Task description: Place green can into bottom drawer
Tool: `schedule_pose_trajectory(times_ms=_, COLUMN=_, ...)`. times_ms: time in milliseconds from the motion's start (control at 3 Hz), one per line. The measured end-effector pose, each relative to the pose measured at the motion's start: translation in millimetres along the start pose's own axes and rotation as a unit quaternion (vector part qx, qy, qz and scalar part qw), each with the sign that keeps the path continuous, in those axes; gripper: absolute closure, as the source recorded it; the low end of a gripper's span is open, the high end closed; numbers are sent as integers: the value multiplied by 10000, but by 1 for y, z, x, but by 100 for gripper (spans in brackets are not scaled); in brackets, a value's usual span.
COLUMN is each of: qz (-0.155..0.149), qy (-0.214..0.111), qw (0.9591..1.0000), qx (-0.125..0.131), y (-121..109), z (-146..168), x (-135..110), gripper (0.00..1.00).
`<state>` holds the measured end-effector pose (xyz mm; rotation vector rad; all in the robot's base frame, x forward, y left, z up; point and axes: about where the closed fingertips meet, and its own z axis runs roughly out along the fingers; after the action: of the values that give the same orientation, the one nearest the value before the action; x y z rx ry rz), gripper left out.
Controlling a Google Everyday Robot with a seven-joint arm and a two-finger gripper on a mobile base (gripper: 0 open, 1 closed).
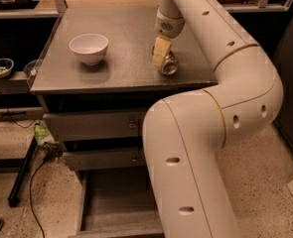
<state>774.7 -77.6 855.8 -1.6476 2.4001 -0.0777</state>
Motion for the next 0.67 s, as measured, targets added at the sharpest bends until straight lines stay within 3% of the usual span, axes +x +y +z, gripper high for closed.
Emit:
schedule_pose_trajectory(times_ms=333, qz=249, qy=100, qw=9995, qx=-138, y=-3, z=24, x=18, gripper=0)
schedule_pose_trajectory(times_ms=667, qz=314, qy=149, qw=9992, qx=-192, y=-3, z=26, x=24, gripper=0)
